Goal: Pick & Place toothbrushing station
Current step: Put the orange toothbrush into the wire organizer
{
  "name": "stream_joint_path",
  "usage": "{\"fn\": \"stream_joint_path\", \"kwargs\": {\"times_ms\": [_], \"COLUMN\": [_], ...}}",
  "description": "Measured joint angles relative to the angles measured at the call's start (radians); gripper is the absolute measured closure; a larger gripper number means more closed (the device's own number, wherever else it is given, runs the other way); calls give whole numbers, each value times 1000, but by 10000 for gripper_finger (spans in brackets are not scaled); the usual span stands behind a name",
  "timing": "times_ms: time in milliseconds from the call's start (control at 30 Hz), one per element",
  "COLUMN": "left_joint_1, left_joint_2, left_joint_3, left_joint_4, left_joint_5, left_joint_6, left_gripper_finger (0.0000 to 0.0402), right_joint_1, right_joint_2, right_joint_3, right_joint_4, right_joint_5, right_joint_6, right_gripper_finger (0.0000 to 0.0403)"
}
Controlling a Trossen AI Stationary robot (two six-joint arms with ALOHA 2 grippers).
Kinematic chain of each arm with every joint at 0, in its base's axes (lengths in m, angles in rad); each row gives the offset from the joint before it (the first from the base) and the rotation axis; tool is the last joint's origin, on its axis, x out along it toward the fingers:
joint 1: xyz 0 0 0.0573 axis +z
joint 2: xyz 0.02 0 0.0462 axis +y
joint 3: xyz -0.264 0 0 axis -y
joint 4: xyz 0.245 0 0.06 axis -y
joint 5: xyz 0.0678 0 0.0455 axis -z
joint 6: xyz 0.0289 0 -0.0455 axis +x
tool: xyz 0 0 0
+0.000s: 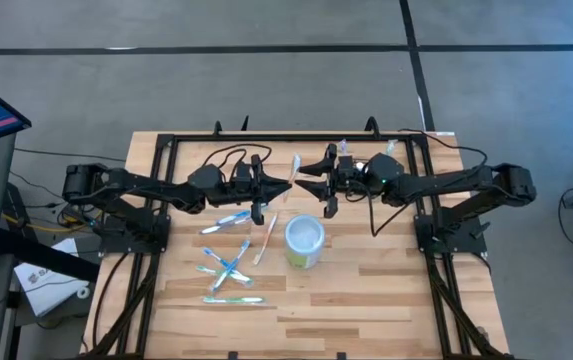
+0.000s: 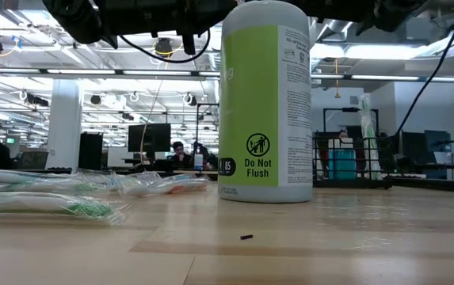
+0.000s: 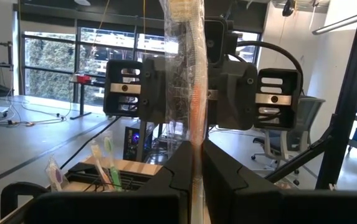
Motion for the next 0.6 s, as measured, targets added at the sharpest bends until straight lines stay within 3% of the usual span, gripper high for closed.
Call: {"fn": "stream_joint_path", "kwargs": {"times_ms": [600], "left_joint_1": [0], "left_joint_2": [0], "left_joint_3": [0], "left_joint_4": [0], "left_joint_5": [0], "left_joint_6": [0], "left_gripper_finger": [392], "right_joint_1": [0], "right_joint_2": [0], "right_joint_3": [23], "right_joint_4": [-2], "right_joint_5": [0], "right_joint_6": [-8], "right_gripper_finger": [258]}}
